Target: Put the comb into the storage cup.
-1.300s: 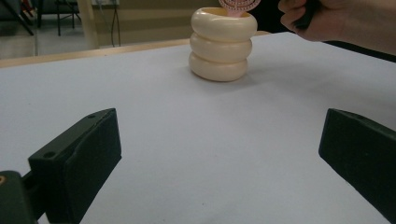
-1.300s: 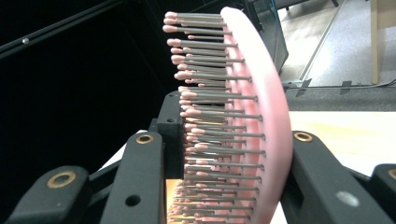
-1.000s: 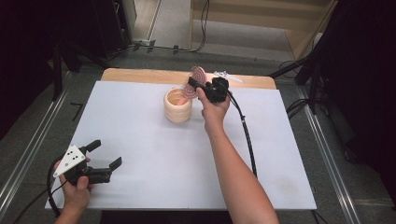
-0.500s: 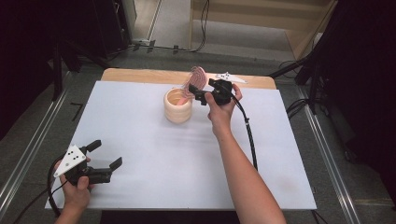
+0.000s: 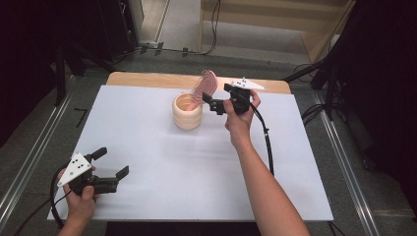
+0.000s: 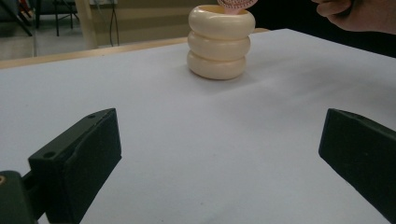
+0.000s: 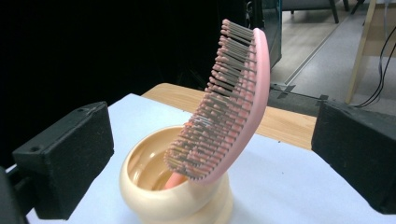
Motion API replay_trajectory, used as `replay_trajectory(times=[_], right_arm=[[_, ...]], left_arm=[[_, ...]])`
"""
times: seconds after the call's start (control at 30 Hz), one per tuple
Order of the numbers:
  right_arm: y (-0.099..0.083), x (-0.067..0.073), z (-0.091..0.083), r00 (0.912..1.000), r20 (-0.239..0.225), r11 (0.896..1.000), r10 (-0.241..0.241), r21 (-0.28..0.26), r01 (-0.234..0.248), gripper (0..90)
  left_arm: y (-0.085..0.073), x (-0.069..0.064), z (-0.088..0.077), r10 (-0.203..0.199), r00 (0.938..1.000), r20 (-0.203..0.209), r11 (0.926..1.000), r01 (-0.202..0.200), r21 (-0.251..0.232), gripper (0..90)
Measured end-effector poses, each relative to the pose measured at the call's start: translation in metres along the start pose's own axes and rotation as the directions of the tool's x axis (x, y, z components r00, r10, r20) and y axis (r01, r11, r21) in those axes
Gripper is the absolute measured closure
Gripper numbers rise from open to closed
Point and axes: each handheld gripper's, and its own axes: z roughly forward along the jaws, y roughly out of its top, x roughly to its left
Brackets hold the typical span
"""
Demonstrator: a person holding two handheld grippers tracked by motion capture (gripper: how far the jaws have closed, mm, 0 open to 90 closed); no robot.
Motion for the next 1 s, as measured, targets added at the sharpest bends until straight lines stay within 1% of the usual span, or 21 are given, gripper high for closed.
replay_trajectory(times=[0.13,0.27,0.53,0.67,0.8,0.87,1.0], right_arm=[[-0.003,0.001,-0.009,0.9998,0.003,1.000,-0.020,0.000,0.020,0.0],[-0.006,0.001,-0.018,0.9998,0.004,1.000,-0.021,-0.006,0.021,0.0],[-0.013,0.001,-0.033,0.9985,0.003,0.999,-0.054,-0.004,0.054,0.0],[-0.015,0.004,-0.040,0.9973,0.004,0.997,-0.073,-0.004,0.073,0.0],[-0.018,0.008,-0.049,0.9950,0.018,0.995,-0.098,-0.024,0.099,0.0],[-0.019,0.009,-0.053,0.9941,0.014,0.994,-0.108,-0.028,0.108,0.0],[-0.021,0.011,-0.060,0.9936,0.004,0.993,-0.113,-0.032,0.113,0.0]], left_arm=[[0.000,0.000,0.000,0.003,1.0000,0.000,1.0000,-0.003,0.001,0.0],[0.000,0.000,0.000,0.007,1.0000,0.000,1.0000,-0.007,0.002,0.0],[0.000,0.000,0.000,0.009,1.0000,-0.001,0.9999,-0.009,0.005,0.0],[0.000,0.000,0.000,0.008,1.0000,-0.001,0.9999,-0.008,0.006,0.0],[0.000,0.000,0.000,0.010,1.0000,0.000,0.9999,-0.010,0.006,0.0],[0.000,-0.001,0.000,0.009,1.0000,0.000,0.9999,-0.009,0.006,0.0],[0.000,-0.001,0.001,0.010,0.9999,0.001,0.9999,-0.010,0.006,0.0]])
